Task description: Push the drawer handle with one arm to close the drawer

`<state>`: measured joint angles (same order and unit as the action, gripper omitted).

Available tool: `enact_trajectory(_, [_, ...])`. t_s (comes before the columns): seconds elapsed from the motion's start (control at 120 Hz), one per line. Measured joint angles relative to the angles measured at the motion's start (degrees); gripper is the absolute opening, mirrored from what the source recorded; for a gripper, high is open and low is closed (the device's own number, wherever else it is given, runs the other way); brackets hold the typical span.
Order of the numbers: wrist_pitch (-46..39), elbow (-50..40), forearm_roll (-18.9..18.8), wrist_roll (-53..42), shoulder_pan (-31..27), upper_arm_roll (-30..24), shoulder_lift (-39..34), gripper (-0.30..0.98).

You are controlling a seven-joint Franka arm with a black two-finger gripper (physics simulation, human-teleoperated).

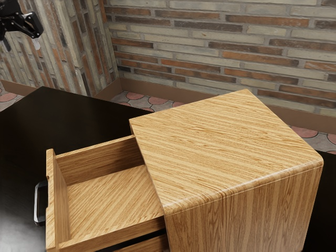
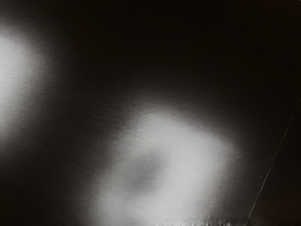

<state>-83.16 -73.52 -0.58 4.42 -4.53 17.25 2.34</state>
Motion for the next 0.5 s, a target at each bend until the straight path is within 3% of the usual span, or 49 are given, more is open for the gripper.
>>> enact_trajectory(0.15, [-0.1,0.1,0.0,-1.7,6.8,-0.1,0.0,0.67])
enact_trajectory(0.292, [0.1,7.5,0.0,-2.6,11.6,-0.8,-4.2,0.67])
enact_trajectory(0.383, [0.1,8.4,0.1,-3.0,11.9,-1.3,-4.7,0.66])
enact_trajectory(0.5, [0.0,8.6,0.0,-3.5,8.1,-1.1,-4.8,0.66])
